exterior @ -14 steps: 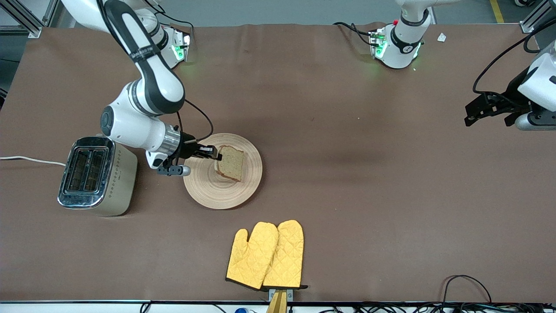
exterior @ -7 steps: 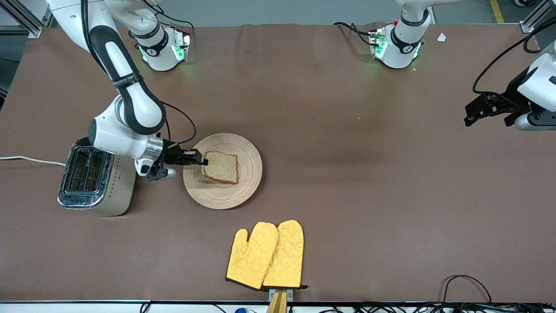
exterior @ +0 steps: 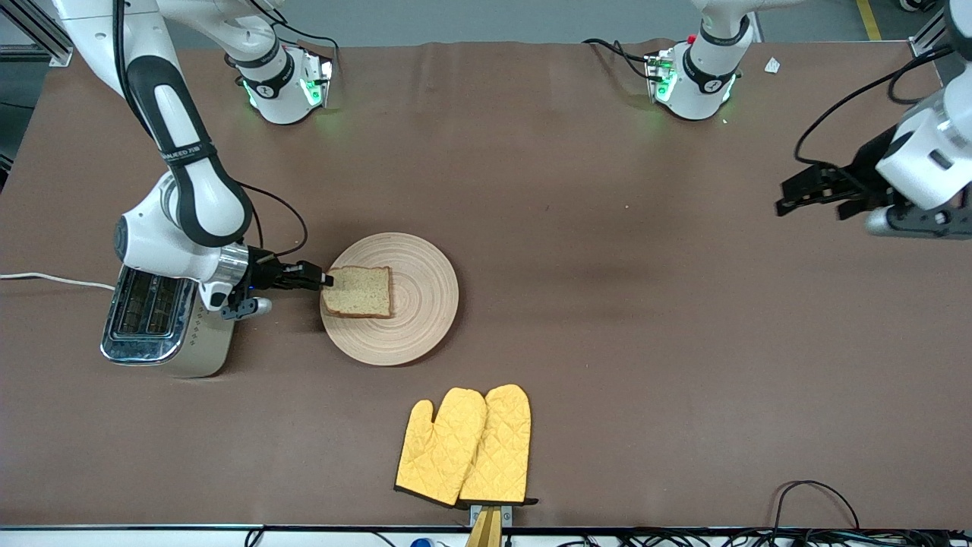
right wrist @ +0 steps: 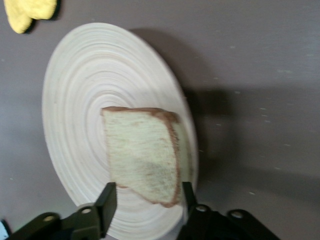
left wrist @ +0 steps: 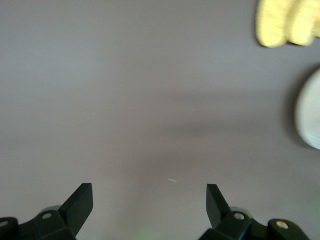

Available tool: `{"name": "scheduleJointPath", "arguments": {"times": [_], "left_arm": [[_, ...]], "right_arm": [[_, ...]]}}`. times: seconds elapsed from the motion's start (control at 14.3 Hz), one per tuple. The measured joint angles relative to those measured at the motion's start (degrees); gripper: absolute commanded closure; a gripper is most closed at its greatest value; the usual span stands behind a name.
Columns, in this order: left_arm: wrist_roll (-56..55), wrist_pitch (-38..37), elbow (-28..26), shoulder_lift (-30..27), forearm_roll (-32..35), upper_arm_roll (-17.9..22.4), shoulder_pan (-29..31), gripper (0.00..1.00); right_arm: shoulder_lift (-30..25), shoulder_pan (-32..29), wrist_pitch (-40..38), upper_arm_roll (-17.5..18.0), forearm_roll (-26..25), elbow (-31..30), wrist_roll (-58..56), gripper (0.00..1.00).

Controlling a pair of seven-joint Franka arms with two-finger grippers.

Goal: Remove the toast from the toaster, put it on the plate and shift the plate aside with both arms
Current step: 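Release the toast onto the plate while the left gripper reaches in, then grasp the plate rim with the left gripper while the right gripper withdraws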

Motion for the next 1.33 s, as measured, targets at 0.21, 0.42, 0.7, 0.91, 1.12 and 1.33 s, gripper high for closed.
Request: {"name": "scheduleJointPath", "arguments": {"times": [0.21, 0.42, 0.7, 0.91, 1.12, 1.33], "left_arm": [[0.0, 3.2, -1.0, 7.5, -10.7, -0.1, -1.9, 0.0], [-0.4, 12.3, -1.0, 16.1, -20.8, -0.3, -7.6, 0.0], [2.8, 27.2, -0.4, 28.5, -32.6, -1.9, -16.2, 0.01], [10.6, 38.6, 2.5, 37.7, -40.5, -3.1, -23.5, 0.01], [18.8, 45.9, 8.3, 46.4, -50.1, -3.2, -30.7, 0.01], [25.0, 49.6, 13.3, 52.7, -57.5, -3.2, -35.4, 0.2]], "right_arm": [[-0.3, 0.0, -3.3, -2.6, -4.0, 0.4, 0.0, 0.0], [-1.6, 0.0, -9.5, -4.0, -16.8, 5.3, 7.5, 0.0], [-5.3, 0.4, -26.7, -4.0, -34.8, 20.7, 20.6, 0.0], [-6.0, 0.5, -31.7, -4.1, -43.4, 29.7, 22.1, 0.0], [-5.9, -1.4, -36.4, -4.4, -48.3, 36.0, 22.9, 0.0], [-6.8, -10.0, -40.3, -2.3, -47.1, 41.0, 22.9, 0.0]]}}
